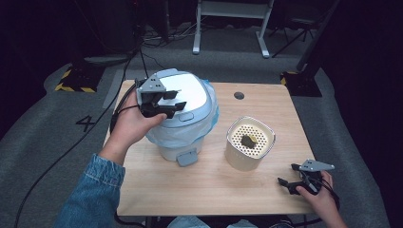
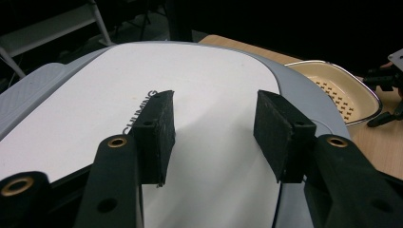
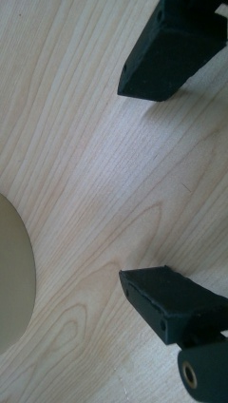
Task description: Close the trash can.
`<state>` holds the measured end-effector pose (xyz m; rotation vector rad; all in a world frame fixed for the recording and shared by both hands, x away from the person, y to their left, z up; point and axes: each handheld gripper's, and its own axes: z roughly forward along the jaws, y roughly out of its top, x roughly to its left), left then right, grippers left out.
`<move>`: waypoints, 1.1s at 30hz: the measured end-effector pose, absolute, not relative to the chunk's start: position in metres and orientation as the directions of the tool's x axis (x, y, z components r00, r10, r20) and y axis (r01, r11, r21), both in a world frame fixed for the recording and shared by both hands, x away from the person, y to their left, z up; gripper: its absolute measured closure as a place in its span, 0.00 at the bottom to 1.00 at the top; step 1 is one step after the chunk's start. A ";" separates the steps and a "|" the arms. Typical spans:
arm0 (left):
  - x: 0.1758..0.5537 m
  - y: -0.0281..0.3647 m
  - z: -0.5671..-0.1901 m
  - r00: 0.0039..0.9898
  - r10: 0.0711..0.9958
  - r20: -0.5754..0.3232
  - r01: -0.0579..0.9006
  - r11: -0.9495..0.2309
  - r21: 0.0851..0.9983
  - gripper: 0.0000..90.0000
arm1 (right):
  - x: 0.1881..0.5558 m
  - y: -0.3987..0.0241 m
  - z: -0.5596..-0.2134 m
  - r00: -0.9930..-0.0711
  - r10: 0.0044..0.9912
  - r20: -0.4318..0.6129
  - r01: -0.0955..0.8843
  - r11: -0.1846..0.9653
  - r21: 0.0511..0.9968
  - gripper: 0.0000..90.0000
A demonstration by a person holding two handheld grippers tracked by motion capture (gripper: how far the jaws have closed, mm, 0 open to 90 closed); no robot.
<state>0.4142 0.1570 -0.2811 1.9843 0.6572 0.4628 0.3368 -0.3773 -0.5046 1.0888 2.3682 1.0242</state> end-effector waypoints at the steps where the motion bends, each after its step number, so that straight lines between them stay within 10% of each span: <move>1: 0.415 0.158 -0.282 0.788 0.614 0.053 0.244 -0.390 0.888 0.53 | 0.337 -0.377 -0.505 -0.649 0.761 -0.006 0.516 0.447 0.731 0.13; 6: 0.415 0.163 -0.283 0.792 0.610 0.016 0.233 -0.326 0.916 0.37 | 0.337 -0.377 -0.505 -0.649 0.761 -0.006 0.516 0.446 0.731 0.13; 33: 0.342 0.162 -0.270 0.852 0.523 0.023 0.174 -0.325 0.930 0.35 | 0.337 -0.377 -0.505 -0.651 0.759 -0.006 0.515 0.448 0.731 0.13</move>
